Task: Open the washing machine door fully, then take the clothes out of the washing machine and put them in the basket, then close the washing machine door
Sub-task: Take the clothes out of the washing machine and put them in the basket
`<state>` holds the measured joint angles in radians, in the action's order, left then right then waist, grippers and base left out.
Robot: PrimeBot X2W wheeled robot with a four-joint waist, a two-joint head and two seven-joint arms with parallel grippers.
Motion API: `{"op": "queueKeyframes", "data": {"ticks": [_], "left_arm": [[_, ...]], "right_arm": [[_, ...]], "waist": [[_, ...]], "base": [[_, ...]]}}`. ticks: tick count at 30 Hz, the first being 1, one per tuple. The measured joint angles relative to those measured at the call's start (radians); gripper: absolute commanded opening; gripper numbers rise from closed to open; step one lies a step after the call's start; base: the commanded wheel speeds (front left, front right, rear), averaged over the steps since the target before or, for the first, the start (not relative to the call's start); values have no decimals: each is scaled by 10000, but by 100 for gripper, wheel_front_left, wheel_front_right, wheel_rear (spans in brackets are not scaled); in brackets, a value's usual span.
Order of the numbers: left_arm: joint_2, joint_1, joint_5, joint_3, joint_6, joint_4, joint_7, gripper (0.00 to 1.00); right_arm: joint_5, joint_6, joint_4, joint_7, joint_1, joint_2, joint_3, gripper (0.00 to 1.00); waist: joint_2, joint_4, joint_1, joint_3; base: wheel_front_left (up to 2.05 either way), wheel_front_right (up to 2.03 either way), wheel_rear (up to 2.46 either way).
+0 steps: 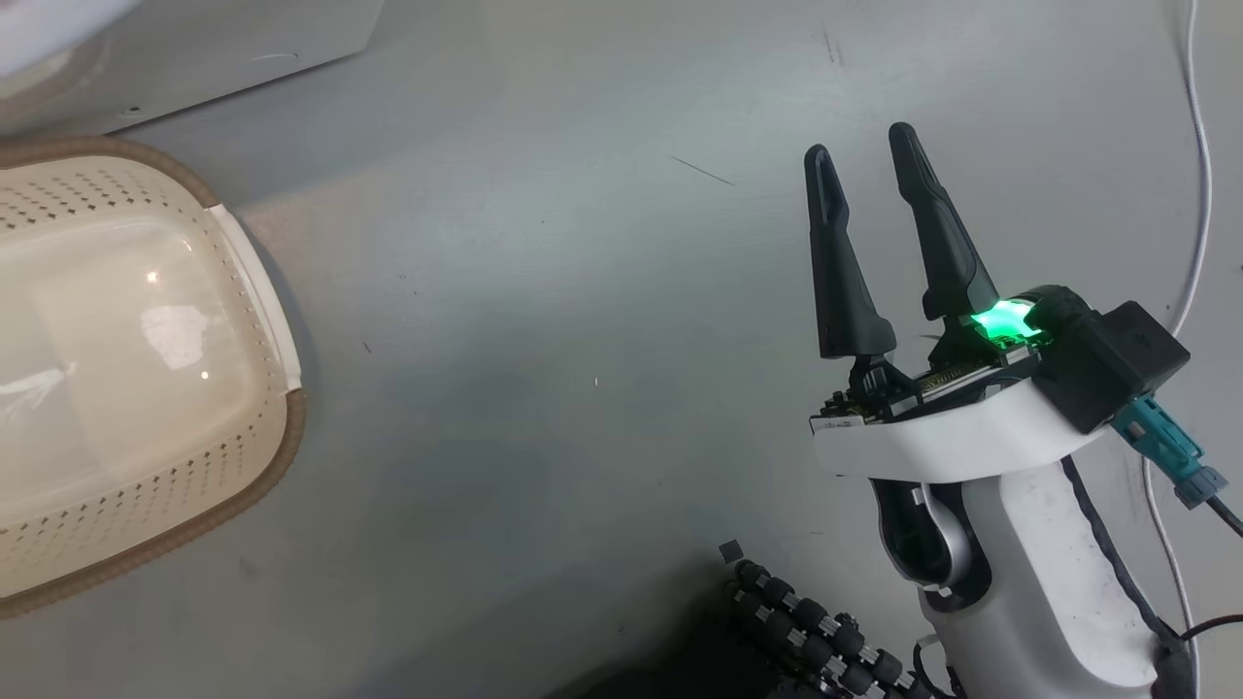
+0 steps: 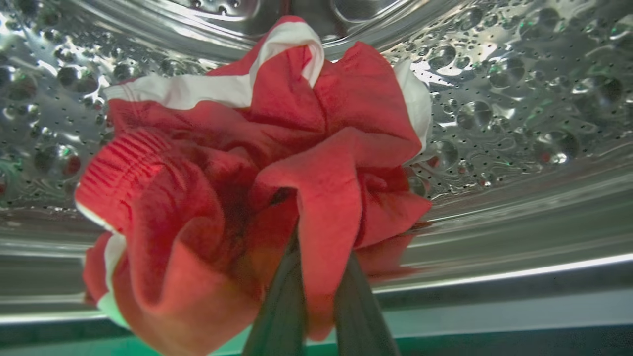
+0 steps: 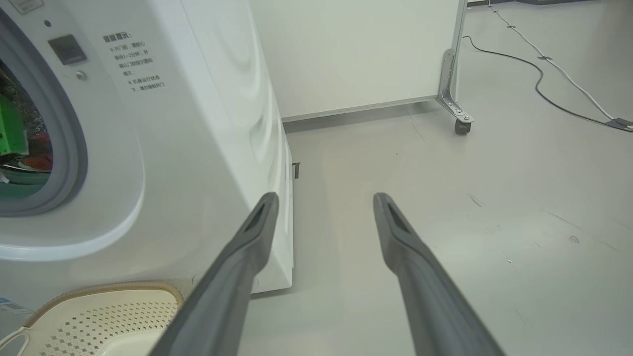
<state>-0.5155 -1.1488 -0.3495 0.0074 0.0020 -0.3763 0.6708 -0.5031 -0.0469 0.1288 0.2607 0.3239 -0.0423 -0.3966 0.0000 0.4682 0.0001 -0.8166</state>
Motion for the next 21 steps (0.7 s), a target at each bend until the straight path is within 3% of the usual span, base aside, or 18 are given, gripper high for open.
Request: {"op": "queueKeyframes", "data": {"ticks": [7, 21], "left_arm": [[174, 13, -27, -121, -351, 12, -861, 0], [1279, 917, -201, -176, -663, 817, -3532, 0]], "right_arm": [[268, 2, -192, 0, 56, 0, 56, 100], [1406, 196, -709, 0, 77, -8, 203, 100]], "waist": [[0, -242, 0, 129], [0, -1062, 0, 592]], "base": [[0, 0, 0], [0, 0, 0]]}}
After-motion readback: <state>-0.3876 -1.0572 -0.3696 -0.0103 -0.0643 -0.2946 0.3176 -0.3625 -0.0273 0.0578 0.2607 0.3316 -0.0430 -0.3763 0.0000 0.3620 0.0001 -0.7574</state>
